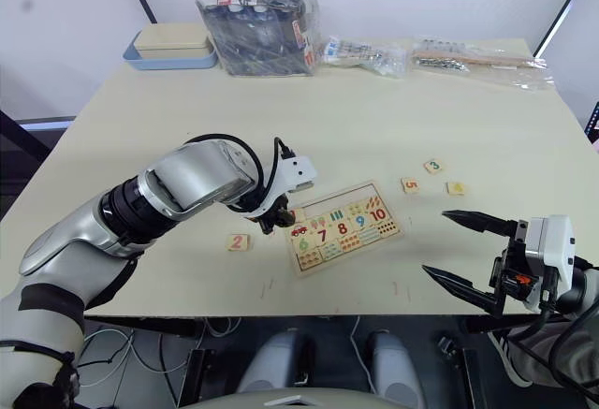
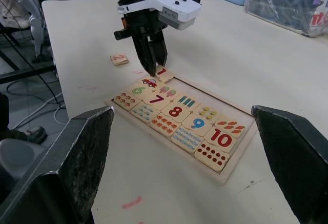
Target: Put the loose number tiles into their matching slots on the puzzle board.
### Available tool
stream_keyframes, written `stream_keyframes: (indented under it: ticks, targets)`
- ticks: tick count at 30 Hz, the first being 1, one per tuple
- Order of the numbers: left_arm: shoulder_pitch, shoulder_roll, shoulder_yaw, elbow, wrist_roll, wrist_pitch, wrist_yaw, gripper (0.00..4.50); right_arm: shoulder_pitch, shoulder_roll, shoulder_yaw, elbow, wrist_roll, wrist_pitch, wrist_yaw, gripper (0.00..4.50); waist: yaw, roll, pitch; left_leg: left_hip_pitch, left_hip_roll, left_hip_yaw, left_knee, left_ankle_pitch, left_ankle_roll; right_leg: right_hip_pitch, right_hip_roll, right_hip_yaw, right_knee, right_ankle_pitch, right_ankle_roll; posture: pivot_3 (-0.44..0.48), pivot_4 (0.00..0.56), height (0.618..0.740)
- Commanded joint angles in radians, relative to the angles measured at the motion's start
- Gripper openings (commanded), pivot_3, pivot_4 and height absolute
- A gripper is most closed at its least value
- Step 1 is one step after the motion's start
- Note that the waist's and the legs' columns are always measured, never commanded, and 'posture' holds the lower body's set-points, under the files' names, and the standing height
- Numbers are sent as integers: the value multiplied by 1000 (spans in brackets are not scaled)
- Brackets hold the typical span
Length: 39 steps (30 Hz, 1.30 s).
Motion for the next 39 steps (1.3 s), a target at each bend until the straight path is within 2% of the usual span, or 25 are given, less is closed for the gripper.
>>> stream_keyframes:
  ticks: [1, 4, 9, 12, 14, 15, 16, 18, 20, 27, 30, 37, 38, 39]
  targets:
    - [-10, 6, 13, -32, 5, -2, -8, 3073, -5, 1, -9, -24, 13, -14, -3, 4500, 0, 0, 0, 0, 0, 0, 0, 0, 0, 0, 0, 0, 0, 0, 0, 0, 150, 740]
    - [-13, 24, 37, -45, -4, -2, -23, 4262, -7, 1, -8, -22, 13, -16, -2, 4500, 0, 0, 0, 0, 0, 0, 0, 0, 0, 0, 0, 0, 0, 0, 0, 0, 150, 740]
    - [-5, 95, 139, -78, -50, -39, -100, 4262, -16, 1, -2, -20, 12, -15, -4, 4500, -1, 0, 0, 0, 0, 0, 0, 0, 0, 0, 0, 0, 0, 0, 0, 0, 150, 740]
    - [38, 178, 170, -104, -49, -149, -171, 4262, -22, 2, 3, -15, 10, -16, -2, 4500, -3, 1, 0, 0, 1, 0, 0, 0, 0, 0, 0, 0, 0, -1, -1, 0, 150, 740]
    - [172, 160, 334, -76, -59, -362, -187, 4262, -27, 2, 6, -11, 10, -17, -1, 4500, -1, 4, -2, 1, 1, 0, 0, 0, 0, 0, 0, 0, 0, -1, -1, 0, 150, 740]
    - [217, 162, 377, -62, -52, -458, -215, 4262, -28, 2, 7, -10, 10, -18, 1, 4500, 0, 4, -2, 1, 1, 1, 0, 0, 0, 0, -1, 1, 0, -1, -2, 0, 150, 740]
    - [255, 169, 395, -46, -21, -579, -249, 4262, -28, 2, 7, -9, 10, -18, 2, 4500, 1, 3, -2, 1, 1, 1, 0, 0, 0, 0, -1, 1, 0, -1, -3, 0, 150, 740]
    - [298, 185, 411, 11, -12, -698, -359, 4262, -30, 3, 10, -6, 9, -18, 3, 4500, 4, 3, -2, 0, 1, 1, 0, 0, -1, 0, -1, 0, 0, -2, -3, 0, 150, 740]
    - [336, 180, 433, 74, 20, -830, -409, 4262, -31, 3, 11, -4, 10, -16, 3, 4500, 5, 3, -2, 0, 0, 1, 1, 0, 0, 0, -1, 0, -1, -2, -4, 0, 150, 740]
    - [398, 123, 453, 233, 138, -1099, -476, 4262, -34, 2, 10, 2, 11, -17, 6, 4500, 3, 3, -2, 0, -1, 2, 1, 0, 0, 1, -1, 0, -1, -1, -3, 0, 150, 740]
    - [412, 92, 457, 301, 182, -1196, -498, 3394, -33, 3, 10, 5, 10, -18, 8, 4500, 3, 3, -2, 0, -1, 2, 1, 0, 0, 1, -1, 0, -1, -1, -2, 0, 150, 740]
    - [394, 37, 454, 423, 264, -1285, -535, 266, -31, 4, 10, 3, 10, -15, 4, 4500, 1, 3, -2, 0, -1, 2, 1, 0, 1, 0, -1, 0, -1, 0, 0, 0, 150, 740]
    - [392, 33, 456, 426, 270, -1286, -540, 78, -30, 4, 10, 3, 10, -15, 3, 4500, 1, 3, -2, 0, -1, 2, 1, 0, 1, 0, -1, 0, -1, 0, 0, 0, 150, 740]
    - [394, 32, 458, 416, 273, -1280, -545, 78, -29, 5, 10, 1, 9, -15, 2, 4500, 1, 3, -2, 0, 0, 2, 1, 0, 1, 0, -1, 0, -1, 0, 0, 0, 150, 740]
